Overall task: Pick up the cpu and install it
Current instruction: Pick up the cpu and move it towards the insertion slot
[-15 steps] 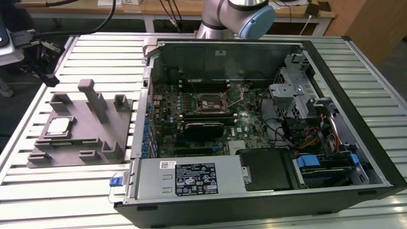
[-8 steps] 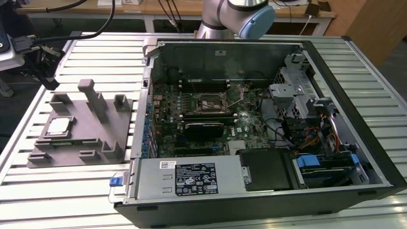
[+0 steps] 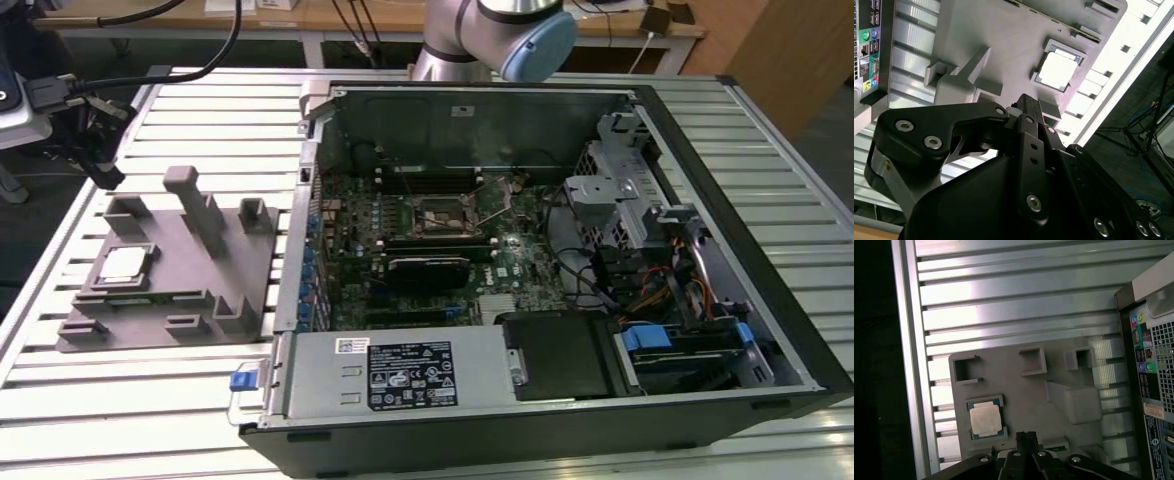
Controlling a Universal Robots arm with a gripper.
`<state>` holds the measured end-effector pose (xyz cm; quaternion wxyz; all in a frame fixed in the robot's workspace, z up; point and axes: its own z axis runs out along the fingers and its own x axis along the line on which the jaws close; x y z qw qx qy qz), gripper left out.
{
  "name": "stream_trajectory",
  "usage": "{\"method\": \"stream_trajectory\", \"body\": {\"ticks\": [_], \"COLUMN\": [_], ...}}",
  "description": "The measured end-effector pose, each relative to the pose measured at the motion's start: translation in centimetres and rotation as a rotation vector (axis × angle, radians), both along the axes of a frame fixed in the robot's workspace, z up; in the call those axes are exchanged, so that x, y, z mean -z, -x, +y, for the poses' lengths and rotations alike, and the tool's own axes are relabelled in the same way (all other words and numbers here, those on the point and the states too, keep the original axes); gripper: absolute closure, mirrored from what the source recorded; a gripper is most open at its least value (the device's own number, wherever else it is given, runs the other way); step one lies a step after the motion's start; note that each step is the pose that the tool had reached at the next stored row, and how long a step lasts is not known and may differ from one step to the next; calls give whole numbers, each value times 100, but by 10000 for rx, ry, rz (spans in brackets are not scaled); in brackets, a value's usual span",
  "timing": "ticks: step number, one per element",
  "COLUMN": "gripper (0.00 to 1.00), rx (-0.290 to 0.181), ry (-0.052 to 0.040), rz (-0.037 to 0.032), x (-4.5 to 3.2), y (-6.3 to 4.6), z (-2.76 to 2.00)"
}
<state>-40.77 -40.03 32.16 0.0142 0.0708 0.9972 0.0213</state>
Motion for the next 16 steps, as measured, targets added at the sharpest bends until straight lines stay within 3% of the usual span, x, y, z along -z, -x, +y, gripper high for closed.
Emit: {"method": "stream_trajectory", "body": {"ticks": [6, 16], "gripper": [89, 89], "rx": [1, 0], "ry": [-6, -6], "rz": [-3, -1], "x": [6, 114], "y": [0, 52], "z": [0, -25]}}
